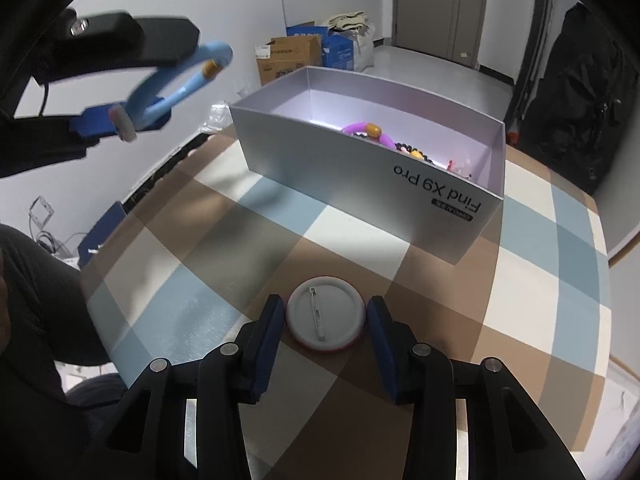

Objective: Organize jewelry
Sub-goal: 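Carry the blue ring and white disc over the grey box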

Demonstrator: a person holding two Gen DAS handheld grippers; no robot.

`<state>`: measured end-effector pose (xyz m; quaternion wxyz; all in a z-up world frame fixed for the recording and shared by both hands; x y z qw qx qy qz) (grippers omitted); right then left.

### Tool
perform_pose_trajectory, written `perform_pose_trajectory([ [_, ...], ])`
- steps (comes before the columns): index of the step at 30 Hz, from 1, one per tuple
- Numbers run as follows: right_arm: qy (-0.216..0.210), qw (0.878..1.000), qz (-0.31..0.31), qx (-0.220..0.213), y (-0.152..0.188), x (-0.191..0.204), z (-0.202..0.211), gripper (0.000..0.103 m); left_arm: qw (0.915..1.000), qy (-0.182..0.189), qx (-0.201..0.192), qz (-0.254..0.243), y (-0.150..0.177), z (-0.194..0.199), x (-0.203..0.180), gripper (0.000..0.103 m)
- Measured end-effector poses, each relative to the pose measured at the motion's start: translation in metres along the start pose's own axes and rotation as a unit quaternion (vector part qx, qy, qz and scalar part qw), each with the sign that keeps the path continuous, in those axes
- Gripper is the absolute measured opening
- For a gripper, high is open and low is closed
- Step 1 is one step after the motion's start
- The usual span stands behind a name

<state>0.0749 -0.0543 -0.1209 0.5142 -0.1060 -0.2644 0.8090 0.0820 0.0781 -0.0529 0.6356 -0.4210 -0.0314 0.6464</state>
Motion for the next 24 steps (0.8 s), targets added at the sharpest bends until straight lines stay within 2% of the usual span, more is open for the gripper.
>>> perform_pose_trajectory([
  [11,-0.047,0.997,-0.058,-0.026,-0.015,-0.013,0.017,0.042,0.9999,-0.012,-0.006,-0.007,-0.004,-0.005,-0.003,0.056],
  [18,-0.068,0.993,-0.082,-0.057,-0.033,-0.021,0.033,0.042,0.9997,-0.022,-0.009,-0.007,-0.010,-0.010,-0.006,0.056],
  [24,-0.061,0.990,-0.076,-0.099,-0.055,-0.025,0.052,0.042,0.9992,-0.031,-0.022,-0.009,-0.020,-0.012,-0.012,0.056],
])
Point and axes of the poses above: each gripper's, at about its wrist camera, not at the fingertips, and z roughly against the way its jaws point, x to its left, y to its underside, the point moved 3 cm from there along -z, roughly the way its jaws point, and after that the axes turned 5 degrees about -z, right-handed, at the moved point
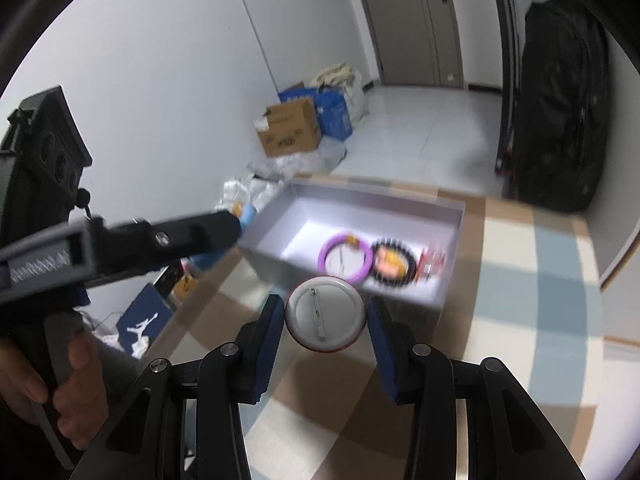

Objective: Organize jewelry
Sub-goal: 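Carry the blue ring and white disc over the grey box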

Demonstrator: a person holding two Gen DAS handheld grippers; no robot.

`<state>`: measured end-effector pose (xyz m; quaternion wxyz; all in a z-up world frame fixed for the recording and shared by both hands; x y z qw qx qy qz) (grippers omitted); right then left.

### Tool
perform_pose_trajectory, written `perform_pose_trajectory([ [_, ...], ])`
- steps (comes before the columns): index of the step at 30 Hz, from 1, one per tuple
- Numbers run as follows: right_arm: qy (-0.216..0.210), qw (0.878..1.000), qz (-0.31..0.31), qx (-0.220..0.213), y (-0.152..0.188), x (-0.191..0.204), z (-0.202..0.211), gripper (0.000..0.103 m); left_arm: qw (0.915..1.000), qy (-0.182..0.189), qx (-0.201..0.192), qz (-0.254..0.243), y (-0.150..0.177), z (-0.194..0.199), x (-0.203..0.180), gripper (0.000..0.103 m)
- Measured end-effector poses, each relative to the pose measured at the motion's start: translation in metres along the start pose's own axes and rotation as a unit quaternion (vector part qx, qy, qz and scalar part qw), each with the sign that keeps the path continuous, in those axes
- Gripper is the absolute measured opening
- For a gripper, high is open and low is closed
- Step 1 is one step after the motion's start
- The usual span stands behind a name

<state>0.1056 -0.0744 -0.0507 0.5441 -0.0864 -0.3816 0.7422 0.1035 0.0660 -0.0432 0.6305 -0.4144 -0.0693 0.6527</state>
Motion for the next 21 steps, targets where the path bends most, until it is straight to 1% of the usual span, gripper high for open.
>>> perform_pose_trajectory([
  [6,-0.010,1.000,-0.012,-0.019,-0.018,-0.006,0.007,0.042,0.9998,-0.005,-0.002,0.021,-0.009,-0.011,0.006,0.056],
  [12,-0.021,0.999,-0.035,-0.021,-0.033,-0.018,0.005,0.042,0.9993,-0.038,-0.002,0.006,-0.016,-0.024,0.001,0.056],
  [21,-0.039,0.996,-0.079,-0.010,-0.048,-0.038,-0.011,0.042,0.9991,-0.038,0.013,0.012,-0.024,-0.043,0.000,0.056],
])
Point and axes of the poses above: each gripper's, at about its wrist camera, not at the fingertips, and z roughly against the way its jaws point, x to its left, y to its underside, the point moved 3 cm from there along -z, roughly the way its jaws point, and after that the axes turned 5 degrees about -z, right-handed, at the moved point
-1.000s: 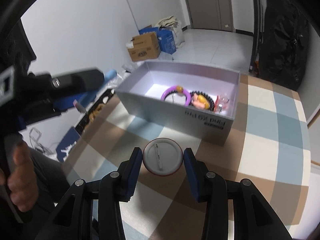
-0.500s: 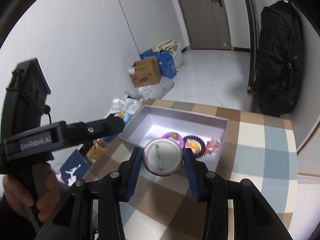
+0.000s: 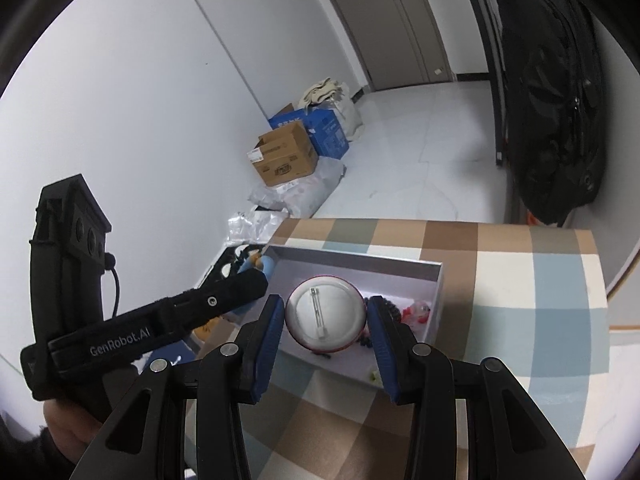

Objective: Organize jewelry
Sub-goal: 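Carry the blue ring and white disc over the grey box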

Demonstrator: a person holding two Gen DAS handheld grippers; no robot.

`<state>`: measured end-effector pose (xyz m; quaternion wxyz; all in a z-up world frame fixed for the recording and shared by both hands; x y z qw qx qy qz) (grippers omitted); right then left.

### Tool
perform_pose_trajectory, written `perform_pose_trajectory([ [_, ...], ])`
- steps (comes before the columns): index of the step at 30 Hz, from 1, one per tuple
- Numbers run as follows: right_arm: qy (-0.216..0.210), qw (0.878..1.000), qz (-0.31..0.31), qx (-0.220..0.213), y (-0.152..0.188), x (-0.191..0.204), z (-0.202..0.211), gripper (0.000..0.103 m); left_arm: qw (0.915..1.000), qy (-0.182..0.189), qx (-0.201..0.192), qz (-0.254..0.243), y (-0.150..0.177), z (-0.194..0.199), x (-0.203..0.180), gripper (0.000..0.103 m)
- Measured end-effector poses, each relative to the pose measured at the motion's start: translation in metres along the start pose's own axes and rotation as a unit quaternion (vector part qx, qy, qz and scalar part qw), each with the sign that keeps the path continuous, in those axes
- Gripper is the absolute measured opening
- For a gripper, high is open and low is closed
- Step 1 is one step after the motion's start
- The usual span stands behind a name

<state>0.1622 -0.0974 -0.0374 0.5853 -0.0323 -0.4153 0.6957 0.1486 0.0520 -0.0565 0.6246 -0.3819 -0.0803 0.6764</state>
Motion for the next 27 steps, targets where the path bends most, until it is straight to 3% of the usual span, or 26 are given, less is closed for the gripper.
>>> perform_pose_trajectory([
  [14,0.001,0.999,-0.045,0.023,-0.010,-0.031,-0.021,0.042,0.9994,-0.003,0.034,0.008,-0.004,-0.028,0.001,0.056],
  [27,0.013,0.998,-0.046,0.033,-0.010,-0.034,-0.025,0.043,0.9985,0.009,0.051,0.020,-0.006,-0.035,0.003,0.057],
])
Point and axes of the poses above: each gripper's, at about its wrist camera, not at the fingertips, and z roughly against the way its jaws point, x to its left, y to its underside, the point moved 3 cm from there along -z, roughly the way its jaws point, and after that the axes turned 5 degrees about -z, right-handed, at the moved point
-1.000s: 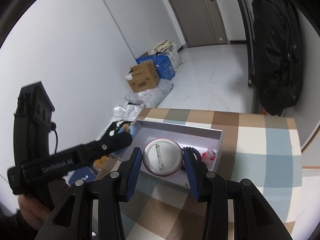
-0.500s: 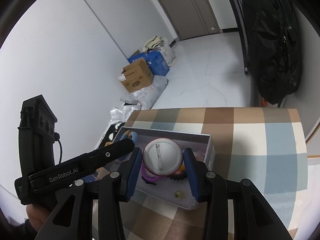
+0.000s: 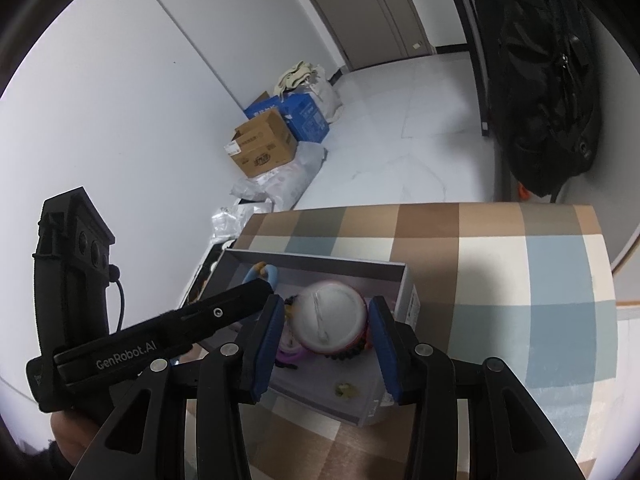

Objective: Organize jewelry
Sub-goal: 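Carry the blue ring and white disc over the grey box, then open both grippers to drop the items into the grey box, then pull both grippers back from the grey box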

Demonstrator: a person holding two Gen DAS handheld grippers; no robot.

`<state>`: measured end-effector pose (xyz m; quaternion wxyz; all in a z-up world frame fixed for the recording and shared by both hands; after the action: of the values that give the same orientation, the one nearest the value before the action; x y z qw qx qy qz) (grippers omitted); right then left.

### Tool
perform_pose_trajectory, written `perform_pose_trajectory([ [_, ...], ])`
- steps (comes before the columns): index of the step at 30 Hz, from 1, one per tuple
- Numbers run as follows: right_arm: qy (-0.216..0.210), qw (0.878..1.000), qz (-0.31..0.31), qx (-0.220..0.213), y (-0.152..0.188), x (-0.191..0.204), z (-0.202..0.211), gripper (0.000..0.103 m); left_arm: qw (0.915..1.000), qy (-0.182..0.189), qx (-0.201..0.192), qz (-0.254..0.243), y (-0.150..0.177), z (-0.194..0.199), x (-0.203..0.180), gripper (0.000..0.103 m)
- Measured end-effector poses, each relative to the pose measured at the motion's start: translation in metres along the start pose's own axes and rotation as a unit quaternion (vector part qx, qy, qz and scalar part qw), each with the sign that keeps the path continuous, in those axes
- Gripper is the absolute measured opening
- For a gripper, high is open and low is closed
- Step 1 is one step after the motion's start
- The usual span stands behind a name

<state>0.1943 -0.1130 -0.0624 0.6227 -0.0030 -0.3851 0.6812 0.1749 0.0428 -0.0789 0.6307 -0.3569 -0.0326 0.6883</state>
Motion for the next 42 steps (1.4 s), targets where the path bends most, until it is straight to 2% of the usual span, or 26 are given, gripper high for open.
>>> perform_pose_trajectory([
  [4,-0.002,1.000,0.003,-0.007,-0.001,0.001,0.005,0.044,0.9999,0.009,0.009,0.011,-0.002,-0.003,0.000,0.057],
  [6,0.001,1.000,0.001,-0.015,-0.002,0.000,0.010,0.051,0.9998,0.013,0.008,0.014,-0.002,-0.003,0.000,0.060],
  [8,0.006,1.000,-0.001,-0.024,-0.003,-0.002,0.013,0.067,0.9999,0.011,0.005,0.010,-0.002,-0.001,-0.002,0.065],
  [10,0.011,0.999,-0.009,-0.034,-0.005,-0.006,0.018,0.073,1.0000,0.007,0.001,0.002,-0.002,0.001,-0.004,0.073],
  [13,0.017,0.999,-0.019,-0.034,-0.007,-0.012,0.019,0.083,0.9999,-0.010,-0.003,-0.011,-0.002,0.002,-0.007,0.074],
  [18,0.021,0.999,-0.019,-0.031,-0.004,-0.014,0.019,0.087,0.9993,-0.028,-0.008,-0.021,-0.001,0.004,-0.008,0.074],
  [21,0.026,0.999,-0.010,-0.024,-0.001,-0.012,0.018,0.097,0.9988,-0.036,-0.019,-0.028,-0.001,0.009,-0.009,0.074],
  [25,0.030,0.999,-0.001,-0.022,0.003,-0.012,0.019,0.098,0.9974,-0.055,-0.035,-0.032,-0.001,0.015,-0.008,0.074],
  [34,0.029,0.998,0.024,-0.044,0.010,-0.002,0.032,0.102,0.9926,-0.080,-0.070,-0.059,0.004,0.033,-0.018,0.074],
  [37,0.027,0.997,0.040,-0.060,0.013,0.005,0.041,0.103,0.9896,-0.090,-0.087,-0.071,0.007,0.042,-0.023,0.084],
  [42,0.017,0.993,0.065,-0.093,0.020,0.017,0.056,0.103,0.9841,-0.096,-0.125,-0.082,0.012,0.060,-0.029,0.085],
])
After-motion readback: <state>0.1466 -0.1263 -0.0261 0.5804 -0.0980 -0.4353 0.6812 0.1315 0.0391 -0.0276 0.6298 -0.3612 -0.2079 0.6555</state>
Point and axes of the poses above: each gripper's, at about its wrist camera, not at the fingertips, and z roughly against the way its jaws point, x to its left, y to its underside, the point moved 3 cm from there along -z, roughly the way its jaws point, and after that the axes turned 5 degrees about -z, right-handed, at the moved point
